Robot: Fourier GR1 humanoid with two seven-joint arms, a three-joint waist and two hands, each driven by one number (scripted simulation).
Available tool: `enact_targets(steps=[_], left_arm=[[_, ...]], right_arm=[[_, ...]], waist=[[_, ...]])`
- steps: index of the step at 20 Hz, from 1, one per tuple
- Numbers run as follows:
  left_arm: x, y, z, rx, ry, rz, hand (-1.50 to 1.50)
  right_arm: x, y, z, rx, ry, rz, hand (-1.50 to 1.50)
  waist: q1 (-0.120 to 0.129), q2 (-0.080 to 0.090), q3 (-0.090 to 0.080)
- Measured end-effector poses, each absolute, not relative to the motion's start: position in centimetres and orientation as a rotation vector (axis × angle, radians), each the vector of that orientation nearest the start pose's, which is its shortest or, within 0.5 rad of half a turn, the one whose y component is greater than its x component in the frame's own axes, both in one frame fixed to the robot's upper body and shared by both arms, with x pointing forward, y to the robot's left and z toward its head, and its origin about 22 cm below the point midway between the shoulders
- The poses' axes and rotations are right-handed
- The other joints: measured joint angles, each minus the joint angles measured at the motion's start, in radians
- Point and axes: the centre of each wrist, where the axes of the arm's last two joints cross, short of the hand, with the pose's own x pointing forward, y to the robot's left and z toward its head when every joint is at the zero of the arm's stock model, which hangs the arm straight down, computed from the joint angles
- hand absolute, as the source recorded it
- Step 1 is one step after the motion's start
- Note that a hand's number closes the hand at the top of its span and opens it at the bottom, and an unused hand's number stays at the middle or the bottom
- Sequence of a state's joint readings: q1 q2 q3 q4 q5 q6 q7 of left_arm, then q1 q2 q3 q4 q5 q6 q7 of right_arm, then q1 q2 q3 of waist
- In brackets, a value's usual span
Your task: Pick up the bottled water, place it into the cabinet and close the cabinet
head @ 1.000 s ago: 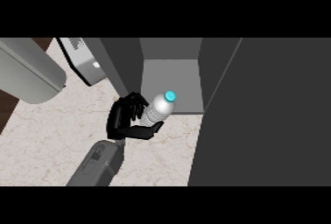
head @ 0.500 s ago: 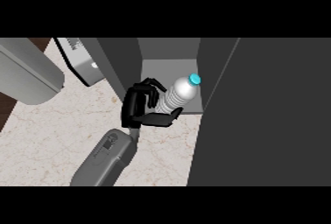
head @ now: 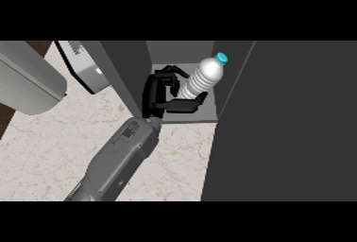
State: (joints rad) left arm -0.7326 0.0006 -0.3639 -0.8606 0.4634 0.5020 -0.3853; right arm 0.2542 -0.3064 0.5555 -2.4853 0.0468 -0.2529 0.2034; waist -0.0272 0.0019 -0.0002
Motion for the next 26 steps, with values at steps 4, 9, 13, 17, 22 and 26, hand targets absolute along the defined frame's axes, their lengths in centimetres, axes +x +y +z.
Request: enact_targets(steps=[4,9,13,17,22,26], left_arm=[[37.6,7.6,2.5,-0.028,-1.76,0.072,1.5],[38.7,7.8,1.9,0.065,-1.742,0.087,1.5],[39.9,8.3,1.7,0.148,-1.743,0.084,1.5],[40.5,8.8,1.3,0.235,-1.753,0.067,1.5],[41.1,9.1,1.3,0.304,-1.765,0.056,1.5],[41.9,9.5,1.9,0.36,-1.77,0.009,-1.5]], right_arm=[[10.8,-18.1,15.6,0.238,-1.93,0.224,-1.5],[11.0,-18.5,15.6,0.221,-1.934,0.237,-1.5],[10.8,-18.6,15.4,0.225,-1.936,0.237,-1.5],[10.8,-18.8,15.2,0.224,-1.947,0.239,-1.5],[10.8,-19.1,15.2,0.23,-1.954,0.258,-1.5],[10.8,-19.2,15.0,0.234,-1.959,0.263,-1.5]], waist=[[-0.006,0.001,0.0],[-0.014,0.004,0.0],[-0.021,0.007,0.0],[-0.026,0.01,0.0],[-0.037,0.013,0.0],[-0.04,0.016,0.0]])
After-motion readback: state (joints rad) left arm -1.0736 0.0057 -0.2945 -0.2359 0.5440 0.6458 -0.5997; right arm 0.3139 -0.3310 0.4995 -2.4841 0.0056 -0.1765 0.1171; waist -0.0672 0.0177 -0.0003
